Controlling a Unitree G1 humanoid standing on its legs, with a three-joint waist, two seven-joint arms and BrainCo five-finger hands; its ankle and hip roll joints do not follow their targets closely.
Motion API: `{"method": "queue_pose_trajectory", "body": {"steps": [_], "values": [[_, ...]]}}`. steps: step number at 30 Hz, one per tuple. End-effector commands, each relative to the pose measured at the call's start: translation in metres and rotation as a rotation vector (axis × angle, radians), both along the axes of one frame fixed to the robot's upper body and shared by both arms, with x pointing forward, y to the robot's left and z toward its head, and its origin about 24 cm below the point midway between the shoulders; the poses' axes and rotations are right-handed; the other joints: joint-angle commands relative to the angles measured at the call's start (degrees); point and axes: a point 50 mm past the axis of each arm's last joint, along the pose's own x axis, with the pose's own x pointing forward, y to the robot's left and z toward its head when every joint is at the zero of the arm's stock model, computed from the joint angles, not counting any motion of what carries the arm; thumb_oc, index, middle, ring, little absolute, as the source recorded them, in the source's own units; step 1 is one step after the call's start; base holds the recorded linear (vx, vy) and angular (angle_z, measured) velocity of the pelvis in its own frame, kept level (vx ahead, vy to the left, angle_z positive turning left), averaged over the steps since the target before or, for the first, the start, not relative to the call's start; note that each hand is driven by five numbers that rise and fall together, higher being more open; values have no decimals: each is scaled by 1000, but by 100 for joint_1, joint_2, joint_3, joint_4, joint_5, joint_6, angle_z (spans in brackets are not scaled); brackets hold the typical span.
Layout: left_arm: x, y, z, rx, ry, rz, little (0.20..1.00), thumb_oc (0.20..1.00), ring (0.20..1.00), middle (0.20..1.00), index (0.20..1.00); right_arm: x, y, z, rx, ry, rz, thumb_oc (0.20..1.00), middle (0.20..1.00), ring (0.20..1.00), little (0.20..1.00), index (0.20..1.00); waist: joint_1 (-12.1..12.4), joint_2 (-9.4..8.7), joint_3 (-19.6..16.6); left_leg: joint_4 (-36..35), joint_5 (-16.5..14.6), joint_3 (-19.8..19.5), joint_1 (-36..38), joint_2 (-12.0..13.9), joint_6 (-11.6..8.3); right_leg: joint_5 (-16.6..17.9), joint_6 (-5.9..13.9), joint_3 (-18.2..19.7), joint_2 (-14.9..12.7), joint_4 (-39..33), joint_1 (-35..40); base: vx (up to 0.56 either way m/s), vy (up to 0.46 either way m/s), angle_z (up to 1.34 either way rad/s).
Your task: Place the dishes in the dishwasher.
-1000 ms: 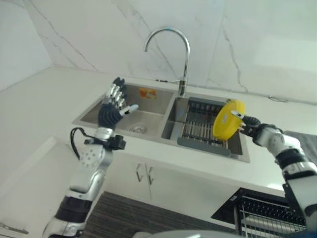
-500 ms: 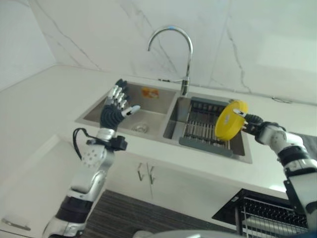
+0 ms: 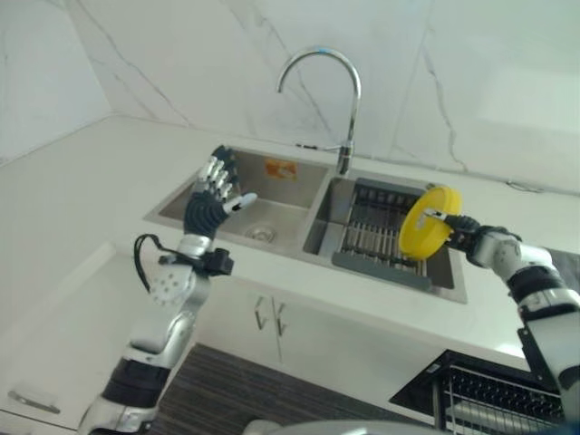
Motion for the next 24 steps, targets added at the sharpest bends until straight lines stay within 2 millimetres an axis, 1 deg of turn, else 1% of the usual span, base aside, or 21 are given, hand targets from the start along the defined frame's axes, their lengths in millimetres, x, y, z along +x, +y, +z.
{"method": "queue_pose_trajectory", "body": {"steps": [1,3,4,6,10,13,17,20,24], "values": [[8,-12,23,27,-91,-70,1000,1000,1000,1000,1000,27,-1,62,-106,-171,11,200,200,200,200,200,182,-219,84,-1,-435,211,203,-474,330,-515,-133,174,-4,52,201,0,0,0],[8,-12,22,28,-88,-71,1000,1000,1000,1000,1000,28,-3,65,-162,-183,0,200,200,200,200,200,191,-219,90,-1,-429,206,193,-477,327,-507,-126,170,-15,52,197,-25,7,2],[8,-13,23,26,-89,-71,1000,1000,1000,1000,1000,28,-1,65,-110,-184,-41,200,200,200,200,200,183,-212,96,-1,-434,214,196,-483,334,-496,-116,161,-21,52,194,-51,8,5],[9,-16,23,28,-88,-84,1000,1000,1000,1000,1000,28,0,64,-180,-200,-14,200,200,200,200,200,194,-212,97,-1,-432,199,193,-492,345,-481,-105,153,-30,52,192,-50,-1,5],[10,-18,22,30,-86,-87,1000,1000,1000,1000,1000,31,1,69,-205,-245,-44,200,200,200,200,200,180,-201,101,-1,-435,205,215,-488,352,-472,-108,157,-31,52,198,-9,-2,0],[10,-20,21,25,-87,-92,1000,1000,1000,1000,1000,32,6,70,-99,-295,-103,200,200,200,200,200,172,-168,106,-1,-446,215,230,-483,360,-479,-117,161,-23,52,208,0,0,0],[9,-21,19,20,-84,-98,1000,1000,1000,1000,1000,32,20,66,38,-372,-135,200,200,200,200,200,127,-124,93,-1,-456,247,241,-466,357,-497,-130,162,-15,52,207,-33,-1,-1],[8,-21,18,17,-85,-101,1000,1000,1000,1000,1000,33,28,77,25,-454,-124,200,200,200,200,200,100,-108,90,-1,-456,270,246,-453,351,-501,-144,166,-2,52,195,0,0,0],[4,-19,15,12,-86,-101,1000,1000,1000,1000,1000,30,31,88,122,-549,-130,200,200,200,200,200,61,-95,91,-1,-454,289,245,-435,345,-506,-156,185,3,52,182,0,0,0]]}}
